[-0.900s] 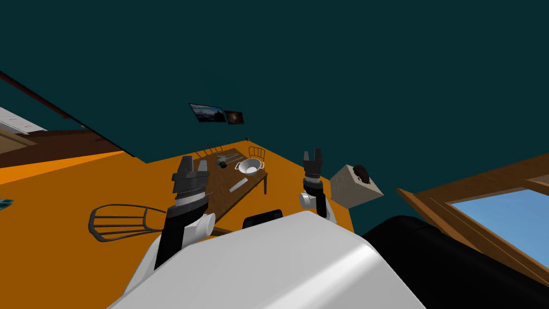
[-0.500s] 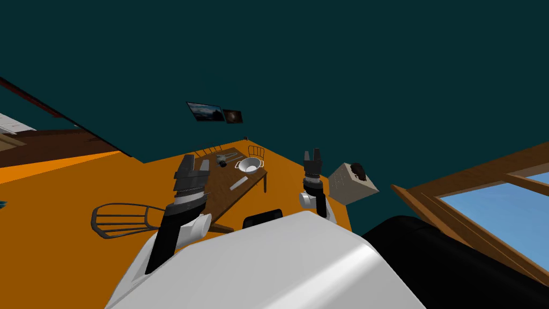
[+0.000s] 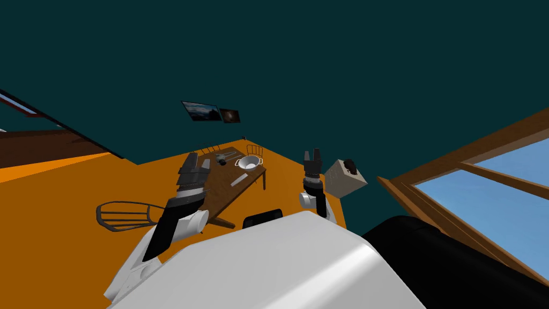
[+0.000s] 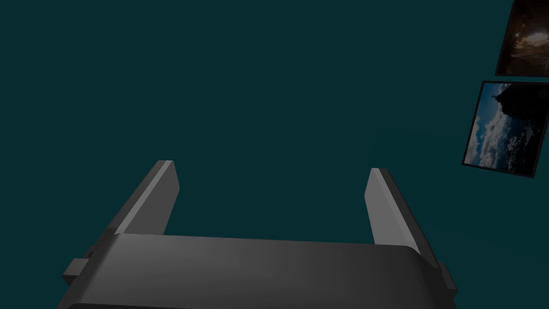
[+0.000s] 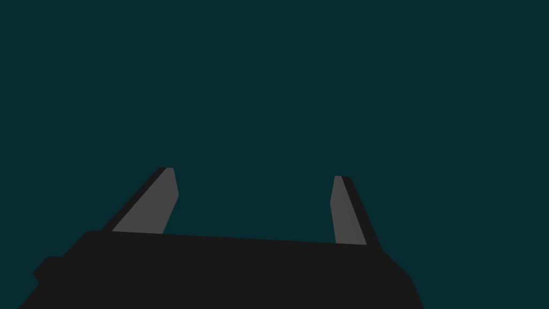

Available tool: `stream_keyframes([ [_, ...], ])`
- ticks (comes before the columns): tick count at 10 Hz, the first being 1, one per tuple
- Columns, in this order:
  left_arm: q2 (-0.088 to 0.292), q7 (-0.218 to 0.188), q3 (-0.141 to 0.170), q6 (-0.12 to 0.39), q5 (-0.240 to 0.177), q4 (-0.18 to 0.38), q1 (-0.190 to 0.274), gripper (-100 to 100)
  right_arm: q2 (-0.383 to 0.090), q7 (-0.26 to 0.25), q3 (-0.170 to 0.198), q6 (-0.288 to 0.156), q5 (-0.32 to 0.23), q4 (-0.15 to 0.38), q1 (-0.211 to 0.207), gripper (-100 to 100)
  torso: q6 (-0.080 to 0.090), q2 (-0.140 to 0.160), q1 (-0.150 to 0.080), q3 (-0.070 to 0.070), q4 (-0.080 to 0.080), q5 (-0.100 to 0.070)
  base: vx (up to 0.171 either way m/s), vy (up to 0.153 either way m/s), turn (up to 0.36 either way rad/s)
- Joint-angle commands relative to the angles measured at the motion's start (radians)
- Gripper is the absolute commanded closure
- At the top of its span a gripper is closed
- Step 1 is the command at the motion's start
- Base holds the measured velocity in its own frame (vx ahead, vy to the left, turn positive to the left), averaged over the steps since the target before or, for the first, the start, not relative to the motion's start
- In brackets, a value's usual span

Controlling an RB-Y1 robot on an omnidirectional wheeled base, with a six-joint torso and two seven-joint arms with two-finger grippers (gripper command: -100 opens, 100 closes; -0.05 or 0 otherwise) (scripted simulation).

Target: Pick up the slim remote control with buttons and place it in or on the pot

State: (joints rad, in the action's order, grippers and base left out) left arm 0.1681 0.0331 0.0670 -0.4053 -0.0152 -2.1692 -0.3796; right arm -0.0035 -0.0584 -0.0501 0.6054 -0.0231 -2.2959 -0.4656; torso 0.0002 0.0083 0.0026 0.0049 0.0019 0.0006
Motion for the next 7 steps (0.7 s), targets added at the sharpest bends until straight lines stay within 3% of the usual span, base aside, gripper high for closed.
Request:
stream_keyframes([
  [1,0.023,0.009,0.014,0.04,-0.045,0.032,0.023,-100,0.0,0.0,0.0,0.0,0.0,0.0,0.0,0,0.0,0.0,0.0,0.0,0.0,0.0,-0.115,0.031,-0.109],
  [4,0.055,0.018,0.04,0.129,-0.136,0.112,0.08,-100,0.0,0.0,0.0,0.0,0.0,0.0,0.0,0,0.0,-0.002,-0.002,-0.001,0.0,0.0,-0.091,-0.002,-0.103],
  [5,0.055,0.018,0.04,0.137,-0.136,0.112,0.08,-100,0.0,0.0,0.0,0.0,0.0,0.0,0.0,0,0.0,-0.003,-0.002,-0.002,-0.001,0.0,-0.051,-0.001,-0.043],
  [7,0.074,0.018,0.058,0.205,-0.2,0.174,0.12,-100,0.0,0.0,0.0,0.0,0.0,0.0,0.0,0,0.0,-0.006,-0.002,-0.003,-0.001,0.0,-0.042,-0.012,-0.102],
])
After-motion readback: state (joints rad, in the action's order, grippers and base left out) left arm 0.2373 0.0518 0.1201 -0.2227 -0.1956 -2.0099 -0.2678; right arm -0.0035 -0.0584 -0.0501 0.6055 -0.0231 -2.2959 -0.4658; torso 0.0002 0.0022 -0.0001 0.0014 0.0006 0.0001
